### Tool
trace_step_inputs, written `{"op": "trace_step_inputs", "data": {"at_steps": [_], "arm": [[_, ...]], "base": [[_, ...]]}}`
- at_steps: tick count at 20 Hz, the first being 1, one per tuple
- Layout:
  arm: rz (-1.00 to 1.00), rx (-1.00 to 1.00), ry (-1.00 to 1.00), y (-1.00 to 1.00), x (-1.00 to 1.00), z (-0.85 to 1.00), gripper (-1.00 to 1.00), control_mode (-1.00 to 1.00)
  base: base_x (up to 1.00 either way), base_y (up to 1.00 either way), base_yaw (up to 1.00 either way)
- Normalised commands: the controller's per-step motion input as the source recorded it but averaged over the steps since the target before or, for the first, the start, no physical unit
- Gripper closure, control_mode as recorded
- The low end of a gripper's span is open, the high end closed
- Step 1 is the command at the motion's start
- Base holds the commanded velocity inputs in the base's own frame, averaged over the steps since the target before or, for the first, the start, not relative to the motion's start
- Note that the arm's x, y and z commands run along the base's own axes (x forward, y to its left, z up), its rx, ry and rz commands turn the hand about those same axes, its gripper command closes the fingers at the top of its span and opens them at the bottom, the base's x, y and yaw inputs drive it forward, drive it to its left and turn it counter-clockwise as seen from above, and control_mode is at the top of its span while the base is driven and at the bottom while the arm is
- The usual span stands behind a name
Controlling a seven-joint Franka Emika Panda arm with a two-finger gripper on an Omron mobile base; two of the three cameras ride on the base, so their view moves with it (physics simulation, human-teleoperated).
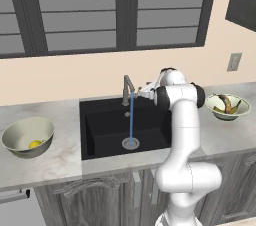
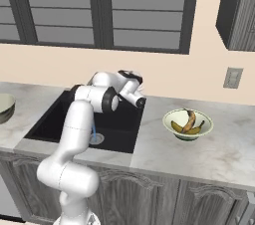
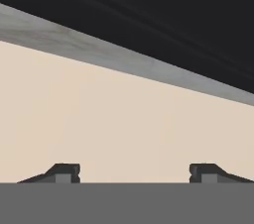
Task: Pick the bananas from the sink and place them in one bowl. Place the lemon in the other bowl. Then turn off the sink faucet.
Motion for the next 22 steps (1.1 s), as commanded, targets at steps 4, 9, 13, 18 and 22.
{"op": "trace_step_inputs", "data": {"at_steps": [4,9,13,18,22], "arm": [[0.04,0.02,0.02,0.49,0.26,-0.03,-1.00,-1.00],[0.03,0.08,0.00,0.57,0.52,-0.01,-1.00,-1.00],[0.01,0.06,0.00,0.79,0.49,-0.07,-1.00,-1.00],[0.04,0.07,0.00,0.87,0.45,0.00,-1.00,-1.00],[0.05,0.09,0.00,0.96,0.48,0.00,-1.00,-1.00]], "base": [[0.00,0.00,0.00],[0.00,0.00,0.00],[0.00,0.00,0.00],[0.00,0.00,0.00],[0.00,0.00,0.00]]}}
